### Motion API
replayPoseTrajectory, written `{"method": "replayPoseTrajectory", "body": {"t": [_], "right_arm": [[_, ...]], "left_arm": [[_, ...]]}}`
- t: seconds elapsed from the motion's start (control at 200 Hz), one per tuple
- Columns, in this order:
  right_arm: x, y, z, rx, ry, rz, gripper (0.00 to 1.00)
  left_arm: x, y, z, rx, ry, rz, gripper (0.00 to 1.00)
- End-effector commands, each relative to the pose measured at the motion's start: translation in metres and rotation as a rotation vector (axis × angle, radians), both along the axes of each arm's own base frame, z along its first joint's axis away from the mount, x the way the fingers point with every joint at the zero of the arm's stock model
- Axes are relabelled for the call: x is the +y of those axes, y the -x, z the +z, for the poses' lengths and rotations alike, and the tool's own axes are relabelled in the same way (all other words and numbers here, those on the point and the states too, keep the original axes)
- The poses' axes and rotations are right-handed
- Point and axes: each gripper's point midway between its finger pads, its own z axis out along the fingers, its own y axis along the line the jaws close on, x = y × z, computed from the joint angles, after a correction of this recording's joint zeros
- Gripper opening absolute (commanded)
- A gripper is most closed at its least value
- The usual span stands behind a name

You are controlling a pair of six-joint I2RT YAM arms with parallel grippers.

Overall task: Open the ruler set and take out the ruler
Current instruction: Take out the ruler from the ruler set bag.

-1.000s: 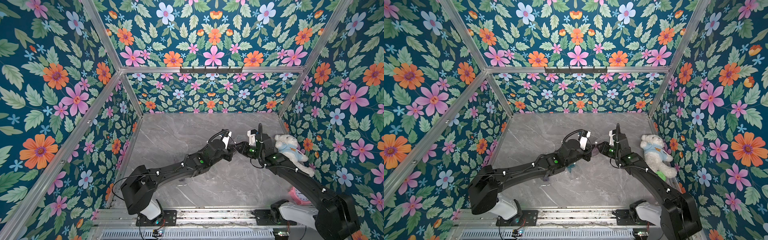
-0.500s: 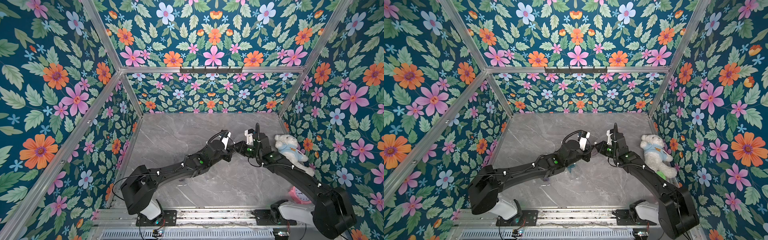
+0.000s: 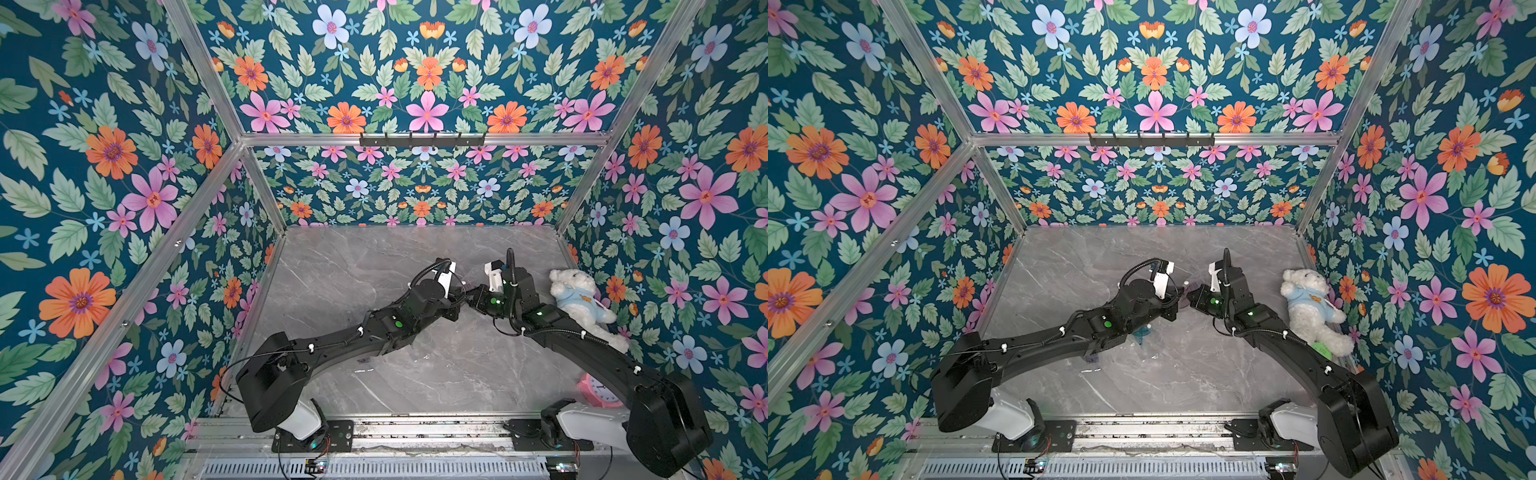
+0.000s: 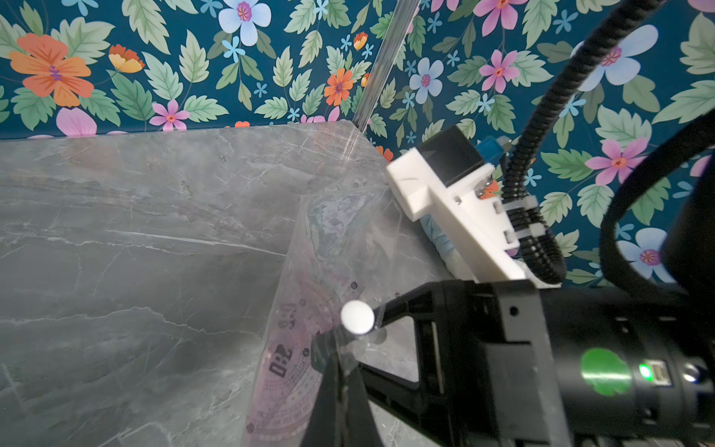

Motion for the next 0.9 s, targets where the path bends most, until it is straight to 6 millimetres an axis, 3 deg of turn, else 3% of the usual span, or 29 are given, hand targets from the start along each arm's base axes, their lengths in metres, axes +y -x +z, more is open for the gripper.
{"method": "replayPoseTrajectory", "body": {"t": [0.0, 0.235, 0.565, 0.77, 0.895], "right_arm": [[0.000, -0.003, 0.010, -0.024, -0.003, -0.008, 0.00], [-0.005, 0.003, 0.030, -0.063, 0.009, -0.009, 0.00], [-0.007, 0.016, 0.070, -0.140, -0.047, 0.069, 0.00], [-0.044, -0.020, 0.074, -0.117, -0.187, -0.057, 0.00], [-0.041, -0.053, 0.063, -0.074, -0.208, -0.070, 0.00]], "left_arm": [[0.004, -0.006, 0.012, -0.027, 0.038, 0.031, 0.00], [0.039, -0.032, -0.010, 0.082, 0.094, 0.153, 0.00], [0.086, -0.059, 0.002, 0.008, 0.045, 0.262, 0.00], [0.126, -0.073, 0.010, -0.006, 0.079, 0.326, 0.00], [0.143, -0.079, 0.016, -0.011, 0.103, 0.337, 0.00]]}}
